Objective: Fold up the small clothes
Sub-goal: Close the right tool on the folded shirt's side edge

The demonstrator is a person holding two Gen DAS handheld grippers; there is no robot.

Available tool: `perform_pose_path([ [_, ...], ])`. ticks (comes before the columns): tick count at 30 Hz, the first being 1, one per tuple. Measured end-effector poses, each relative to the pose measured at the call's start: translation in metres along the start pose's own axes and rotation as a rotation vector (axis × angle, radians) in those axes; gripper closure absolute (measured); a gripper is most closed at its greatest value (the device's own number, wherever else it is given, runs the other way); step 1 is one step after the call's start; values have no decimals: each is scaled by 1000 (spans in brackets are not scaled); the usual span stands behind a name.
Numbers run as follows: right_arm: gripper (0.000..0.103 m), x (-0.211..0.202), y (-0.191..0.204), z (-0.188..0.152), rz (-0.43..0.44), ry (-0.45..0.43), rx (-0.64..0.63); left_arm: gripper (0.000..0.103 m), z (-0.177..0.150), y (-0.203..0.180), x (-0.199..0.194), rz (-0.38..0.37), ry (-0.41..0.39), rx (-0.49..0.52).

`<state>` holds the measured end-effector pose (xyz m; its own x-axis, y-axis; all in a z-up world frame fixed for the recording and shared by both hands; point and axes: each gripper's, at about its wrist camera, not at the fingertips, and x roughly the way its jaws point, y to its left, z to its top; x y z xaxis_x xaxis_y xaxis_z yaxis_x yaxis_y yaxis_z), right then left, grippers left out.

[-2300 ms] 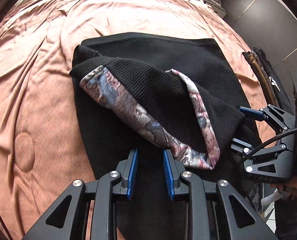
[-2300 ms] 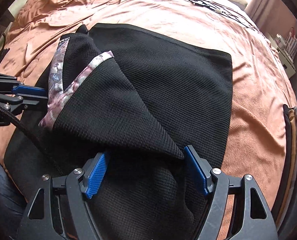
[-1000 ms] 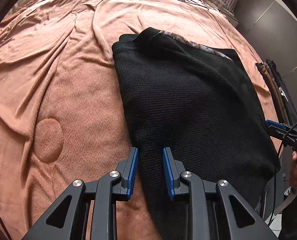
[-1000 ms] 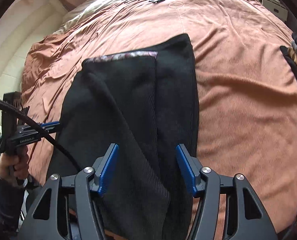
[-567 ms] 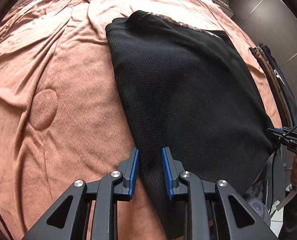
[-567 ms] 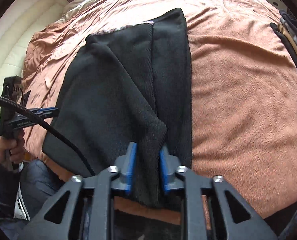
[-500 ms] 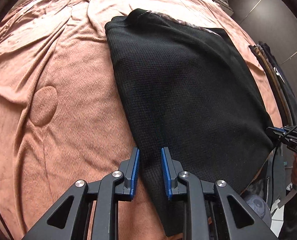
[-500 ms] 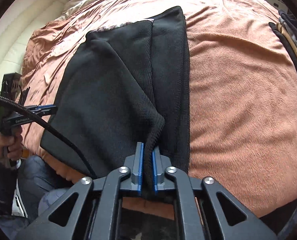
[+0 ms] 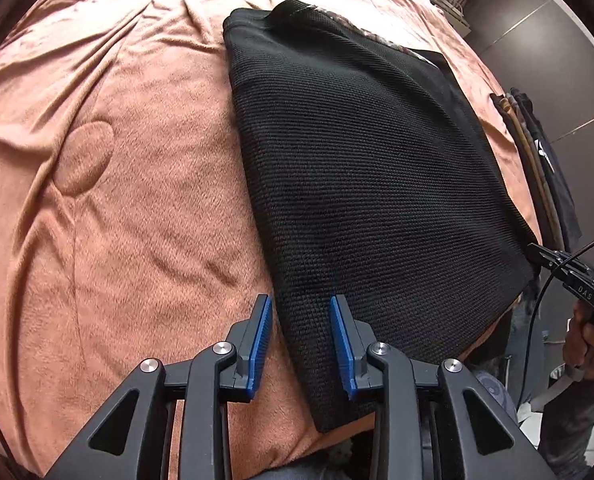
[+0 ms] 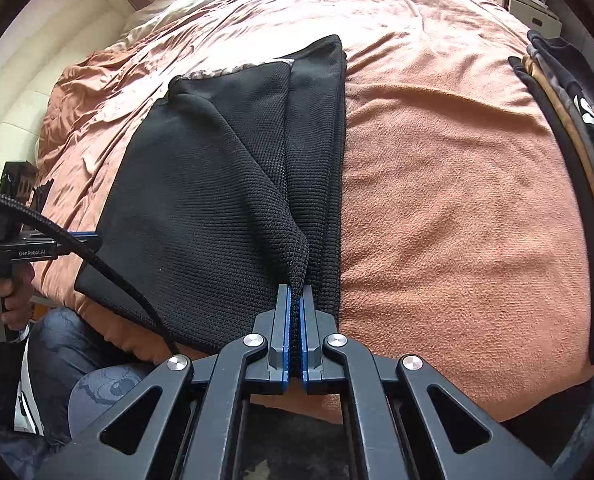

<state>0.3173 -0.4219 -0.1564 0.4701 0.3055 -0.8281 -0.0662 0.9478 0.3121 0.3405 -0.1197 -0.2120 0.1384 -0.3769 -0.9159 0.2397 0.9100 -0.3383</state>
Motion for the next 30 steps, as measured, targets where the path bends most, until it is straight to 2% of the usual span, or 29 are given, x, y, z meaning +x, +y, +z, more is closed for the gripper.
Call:
perform_pose_path([
  [4, 103, -1, -7, 0, -1, 1, 10, 71, -7, 1, 2, -48, 19, -20],
  [7, 102, -3, -11, 0, 38, -14, 43, 71, -13, -3, 5, -40, 26, -7],
  [11, 100, -2, -9, -6, 90, 23, 33, 72, -18, -11, 3, -17, 24, 20],
  [12, 95, -2, -9, -7, 90, 27, 33, 72, -20, -14, 3, -8, 26, 33],
  [14, 69, -4, -15, -7, 94, 24, 51, 72, -21, -24, 4, 10, 30, 62],
  [15, 44, -7, -18, -7, 99, 11, 63, 72, -22, -26, 4, 16, 31, 75],
  [16, 36, -10, -20, -8, 103, -6, 72, 72, -24, -32, 4, 26, 31, 94],
  [20, 36, -11, -25, -10, 122, -21, 98, 72, -22, -37, 6, 33, 34, 110],
  [26, 36, 19, -43, -11, 186, 39, 191, 71, -16, -15, 2, 5, 11, 8],
  [28, 37, 26, -43, -12, 212, 44, 197, 71, -15, -5, 4, -26, 17, -30],
  [29, 40, 27, -42, -12, 218, 39, 197, 71, -15, -1, 7, -41, 23, -51],
  [30, 53, 28, -43, -12, 219, 37, 203, 71, -16, 2, 8, -54, 26, -66],
])
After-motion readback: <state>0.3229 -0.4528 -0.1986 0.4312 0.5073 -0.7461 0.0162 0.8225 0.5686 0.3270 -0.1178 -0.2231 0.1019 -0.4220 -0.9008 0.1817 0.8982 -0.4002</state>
